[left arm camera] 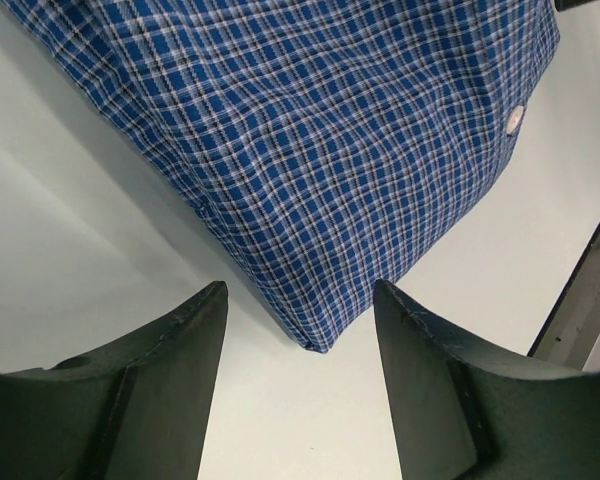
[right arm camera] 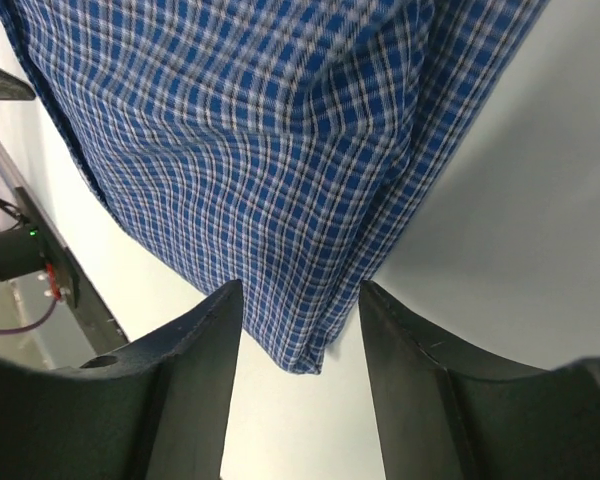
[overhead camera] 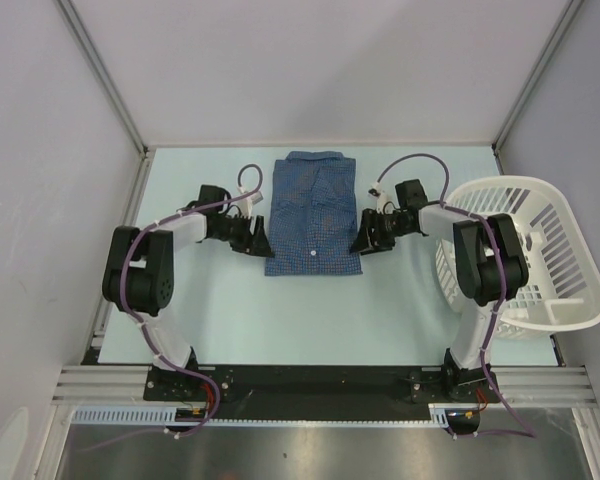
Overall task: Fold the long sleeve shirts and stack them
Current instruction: Fold the shirt
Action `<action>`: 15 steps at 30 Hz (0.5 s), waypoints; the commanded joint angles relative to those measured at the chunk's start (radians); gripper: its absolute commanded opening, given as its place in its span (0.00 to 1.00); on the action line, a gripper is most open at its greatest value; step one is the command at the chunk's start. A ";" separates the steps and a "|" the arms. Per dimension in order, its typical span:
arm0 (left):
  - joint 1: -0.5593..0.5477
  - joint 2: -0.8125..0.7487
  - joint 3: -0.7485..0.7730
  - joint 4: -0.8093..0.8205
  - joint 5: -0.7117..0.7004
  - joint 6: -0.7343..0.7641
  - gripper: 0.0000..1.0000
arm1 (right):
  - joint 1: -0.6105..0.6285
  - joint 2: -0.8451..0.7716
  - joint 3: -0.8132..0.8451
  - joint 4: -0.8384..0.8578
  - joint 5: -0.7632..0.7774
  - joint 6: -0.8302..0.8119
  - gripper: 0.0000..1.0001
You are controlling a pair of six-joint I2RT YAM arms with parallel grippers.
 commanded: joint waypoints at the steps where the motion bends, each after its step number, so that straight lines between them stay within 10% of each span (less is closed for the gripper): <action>1: 0.000 0.027 -0.005 0.029 0.041 -0.042 0.65 | 0.000 -0.006 -0.041 0.061 -0.049 0.082 0.54; 15: 0.000 0.002 -0.082 0.052 0.112 -0.077 0.30 | 0.001 -0.027 -0.089 0.056 -0.100 0.099 0.04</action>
